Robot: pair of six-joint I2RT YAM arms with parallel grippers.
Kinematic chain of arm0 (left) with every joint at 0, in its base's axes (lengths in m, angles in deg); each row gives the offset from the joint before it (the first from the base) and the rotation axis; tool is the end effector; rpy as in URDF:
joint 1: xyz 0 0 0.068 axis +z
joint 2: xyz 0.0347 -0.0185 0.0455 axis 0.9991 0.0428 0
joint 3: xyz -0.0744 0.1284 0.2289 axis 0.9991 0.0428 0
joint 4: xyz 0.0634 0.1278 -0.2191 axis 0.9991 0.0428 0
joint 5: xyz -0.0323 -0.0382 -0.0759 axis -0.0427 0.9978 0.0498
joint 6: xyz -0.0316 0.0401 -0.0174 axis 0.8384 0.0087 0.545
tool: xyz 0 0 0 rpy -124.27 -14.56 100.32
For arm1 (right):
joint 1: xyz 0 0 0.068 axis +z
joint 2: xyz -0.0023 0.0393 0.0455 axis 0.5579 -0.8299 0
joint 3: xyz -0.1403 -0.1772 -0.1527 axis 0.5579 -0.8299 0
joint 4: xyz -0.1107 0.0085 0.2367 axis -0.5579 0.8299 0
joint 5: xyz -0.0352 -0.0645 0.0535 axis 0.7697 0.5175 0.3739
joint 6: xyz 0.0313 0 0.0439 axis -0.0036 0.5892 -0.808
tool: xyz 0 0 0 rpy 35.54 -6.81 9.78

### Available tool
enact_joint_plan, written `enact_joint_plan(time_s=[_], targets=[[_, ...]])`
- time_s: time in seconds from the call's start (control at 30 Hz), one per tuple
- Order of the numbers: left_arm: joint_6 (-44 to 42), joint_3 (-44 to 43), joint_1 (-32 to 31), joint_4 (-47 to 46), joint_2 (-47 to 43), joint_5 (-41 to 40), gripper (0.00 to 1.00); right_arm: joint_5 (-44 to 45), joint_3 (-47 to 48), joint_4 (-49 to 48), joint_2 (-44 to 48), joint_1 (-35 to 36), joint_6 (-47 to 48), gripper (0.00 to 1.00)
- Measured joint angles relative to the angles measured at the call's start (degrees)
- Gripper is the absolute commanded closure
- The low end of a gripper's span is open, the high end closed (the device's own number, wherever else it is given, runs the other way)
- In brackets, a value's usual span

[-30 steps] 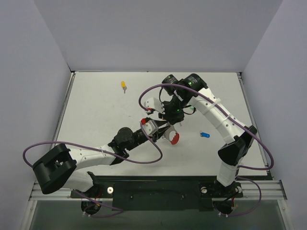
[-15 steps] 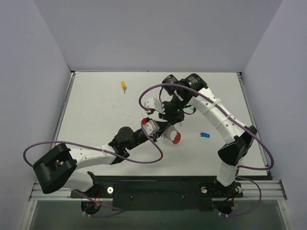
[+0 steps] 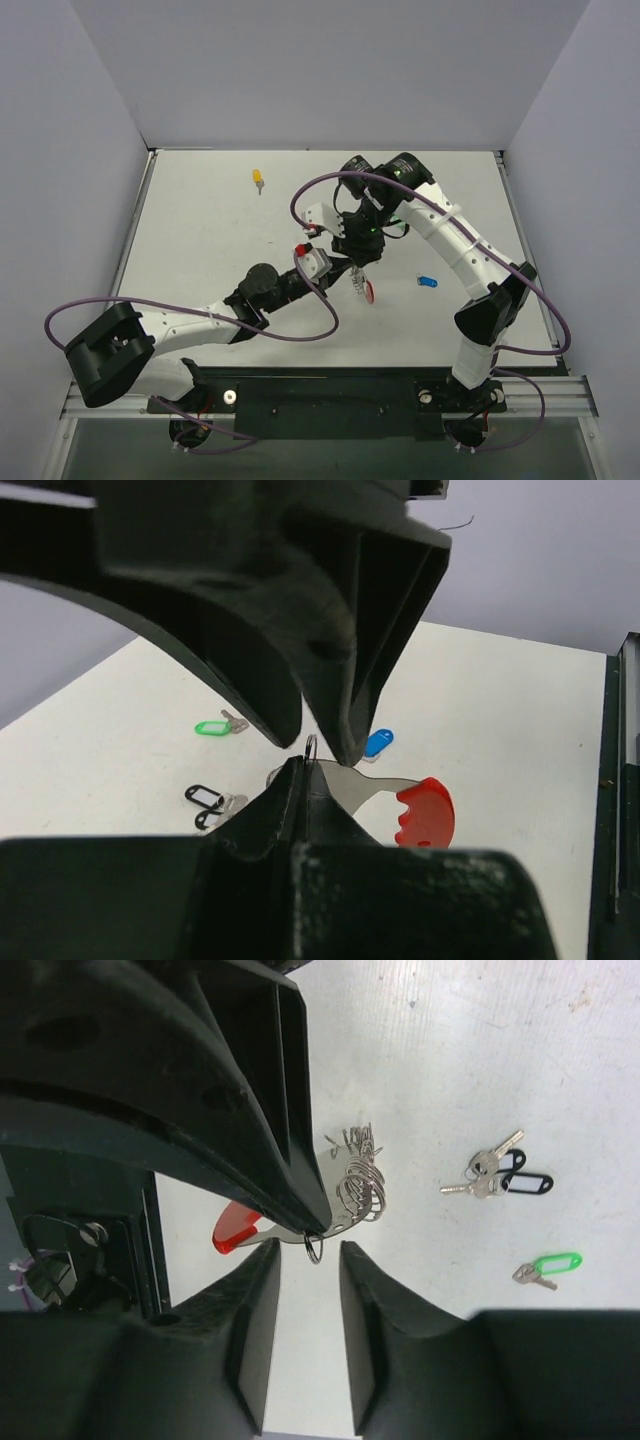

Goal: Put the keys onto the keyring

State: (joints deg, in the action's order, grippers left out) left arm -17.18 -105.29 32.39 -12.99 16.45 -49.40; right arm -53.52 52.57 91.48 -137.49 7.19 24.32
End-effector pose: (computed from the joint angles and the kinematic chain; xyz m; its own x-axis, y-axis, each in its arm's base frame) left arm 0.1579 -0.2351 0.2580 0.1376 -0.1028 -0.9851 0.8814 0.4665 0.0745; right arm 0.2538 0.2407 0.3832 0.1606 -0.8156 -0.5559 -0.9866 -0.1165 -0.1140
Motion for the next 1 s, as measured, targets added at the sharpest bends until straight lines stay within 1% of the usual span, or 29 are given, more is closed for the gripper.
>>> enact_joint_plan(time_s=[0.07,0.13,0.23,0.33,0.5,0.67,0.8,1.0], targets=[[1.36,0.66,-0.04,0.70,-1.18,-0.74,1.00,-1.29,0.00,-0.13,0.00,-0.59,-0.15,0.60],[3.19,2.03,-0.04,0.52,-3.04,-1.64,1.00,-2.82,0.02,-0.26,0.07,-1.84,-0.24,0.58],[5.99,4.52,-0.02,-1.75,-5.03,-2.91,1.00,-5.40,0.02,-0.37,0.37,-4.24,-0.22,0.57],[8.61,7.43,-0.02,-6.03,-5.75,-4.37,1.00,-9.29,-0.46,-0.66,1.05,-6.62,0.42,0.57],[12.68,11.43,-0.04,-11.61,-6.38,-7.58,1.00,-17.90,-5.88,-0.87,4.33,-10.40,3.48,0.56],[15.89,14.51,-0.04,-16.35,-7.02,-10.16,1.00,-25.42,-9.51,-0.70,5.49,-10.91,7.89,0.57],[18.18,14.88,-0.02,-17.40,-7.02,-11.08,1.00,-29.46,-9.75,-0.70,5.03,-10.64,10.62,0.56],[20.22,14.88,-0.04,-17.88,-7.02,-11.37,1.00,-31.74,-9.77,-1.42,4.63,-9.84,9.01,0.55]])
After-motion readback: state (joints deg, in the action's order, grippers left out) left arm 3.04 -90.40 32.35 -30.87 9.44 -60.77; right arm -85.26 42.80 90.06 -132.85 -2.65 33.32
